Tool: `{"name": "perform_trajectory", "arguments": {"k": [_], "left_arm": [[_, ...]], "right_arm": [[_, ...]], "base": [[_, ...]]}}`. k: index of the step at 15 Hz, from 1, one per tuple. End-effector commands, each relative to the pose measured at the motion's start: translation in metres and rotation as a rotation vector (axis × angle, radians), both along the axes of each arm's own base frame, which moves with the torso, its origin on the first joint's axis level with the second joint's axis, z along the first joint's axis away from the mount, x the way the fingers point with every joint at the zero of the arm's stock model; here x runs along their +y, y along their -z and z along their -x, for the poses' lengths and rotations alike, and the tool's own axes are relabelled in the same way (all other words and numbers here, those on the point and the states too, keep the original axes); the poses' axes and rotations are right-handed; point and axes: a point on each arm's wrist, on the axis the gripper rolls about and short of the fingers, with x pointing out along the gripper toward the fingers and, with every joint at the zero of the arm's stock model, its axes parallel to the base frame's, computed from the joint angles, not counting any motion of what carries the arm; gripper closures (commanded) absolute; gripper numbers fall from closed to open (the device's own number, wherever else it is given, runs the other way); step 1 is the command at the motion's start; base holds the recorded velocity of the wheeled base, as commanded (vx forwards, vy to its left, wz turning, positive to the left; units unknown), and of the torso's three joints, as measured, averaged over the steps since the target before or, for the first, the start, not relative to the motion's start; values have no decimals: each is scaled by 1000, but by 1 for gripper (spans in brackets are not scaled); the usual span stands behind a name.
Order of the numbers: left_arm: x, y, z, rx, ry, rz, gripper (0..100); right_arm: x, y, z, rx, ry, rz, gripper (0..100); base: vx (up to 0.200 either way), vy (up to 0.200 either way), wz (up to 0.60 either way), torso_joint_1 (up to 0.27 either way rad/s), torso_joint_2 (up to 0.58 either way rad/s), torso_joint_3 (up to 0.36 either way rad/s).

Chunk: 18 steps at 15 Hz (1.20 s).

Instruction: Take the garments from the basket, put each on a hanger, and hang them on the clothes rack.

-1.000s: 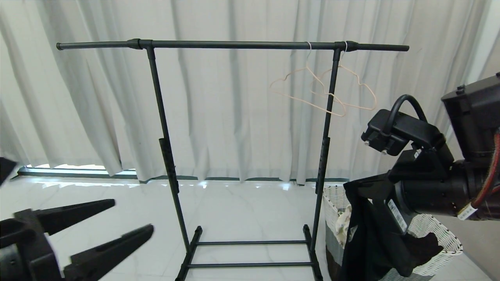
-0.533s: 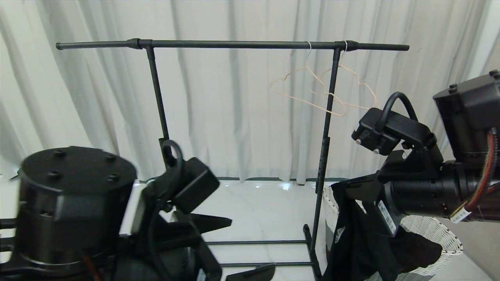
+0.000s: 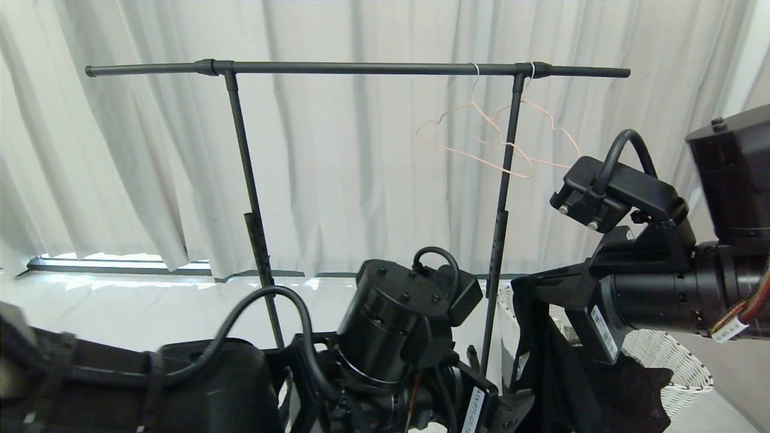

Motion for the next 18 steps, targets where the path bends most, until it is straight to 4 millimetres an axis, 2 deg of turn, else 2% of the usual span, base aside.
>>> {"name": "perform_trajectory", "arguments": {"k": [1,3,5,10,11,13,16,18], "left_arm": [[-11,38,-13,66,-22,-78,0],[-18,57,-23,76,-75,-105,0],[-17,62,-23,71,-102,-126,0],[19,60,-5,81,-126,-177,0],[32,59,-1,85,-144,-191,0],[42,55,1,67,-159,-195,0],[53,64,-1,70,-162,-250,0],[59,64,4,53,-142,-270,0]], "right_arm": [[-2,-2,2,-5,-1,-5,100],[0,-2,4,-4,-13,-6,100],[0,-2,4,-5,-12,-4,100],[0,-2,4,-5,-11,-3,100],[0,-2,4,-7,-12,-3,100],[-1,-3,6,-10,-16,-7,100],[-4,-6,10,-13,-21,-12,100],[-10,-7,13,-10,-16,-6,100]], "base": [[0,0,0,0,0,0],[0,0,0,0,0,0],[0,0,0,0,0,0],[0,0,0,0,0,0],[0,0,0,0,0,0],[0,0,0,0,0,0],[0,0,0,0,0,0],[0,0,0,0,0,0]]}}
